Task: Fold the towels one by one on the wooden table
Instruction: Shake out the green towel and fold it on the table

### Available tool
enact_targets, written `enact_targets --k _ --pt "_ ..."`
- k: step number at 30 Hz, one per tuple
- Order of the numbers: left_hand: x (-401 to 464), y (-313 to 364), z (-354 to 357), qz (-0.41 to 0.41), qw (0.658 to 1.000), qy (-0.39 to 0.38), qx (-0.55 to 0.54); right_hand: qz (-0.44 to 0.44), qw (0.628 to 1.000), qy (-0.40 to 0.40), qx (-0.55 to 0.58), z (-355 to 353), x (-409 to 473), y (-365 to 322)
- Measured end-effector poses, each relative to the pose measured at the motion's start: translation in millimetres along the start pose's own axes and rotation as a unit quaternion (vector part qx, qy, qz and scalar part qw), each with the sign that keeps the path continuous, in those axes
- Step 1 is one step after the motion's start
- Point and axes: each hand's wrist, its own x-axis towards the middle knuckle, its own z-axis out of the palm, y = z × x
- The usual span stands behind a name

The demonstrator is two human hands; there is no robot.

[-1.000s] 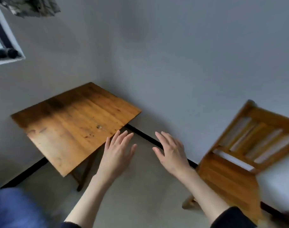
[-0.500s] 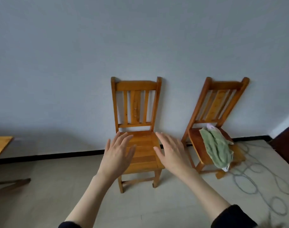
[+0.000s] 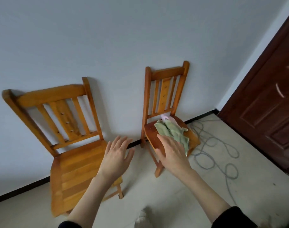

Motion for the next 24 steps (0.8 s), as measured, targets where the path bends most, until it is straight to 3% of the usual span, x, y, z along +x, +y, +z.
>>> enact_targets --k 5,13,24 --pt "96.7 24.8 43.7 -0.009 0.999 -0.03 -0.036 0.026 0.999 -0.018 0.001 -18.0 71.4 66.8" --pt "215.7 78.6 102.0 0.05 0.995 -0.08 -0.021 0.086 0.996 -0.025 0.03 -35.3 140.2 179.6" --pt "330.2 130.8 248.7 -0.069 0.987 -0.126 -0.074 0.059 0.985 -0.154 0.06 18.7 244.9 350.6"
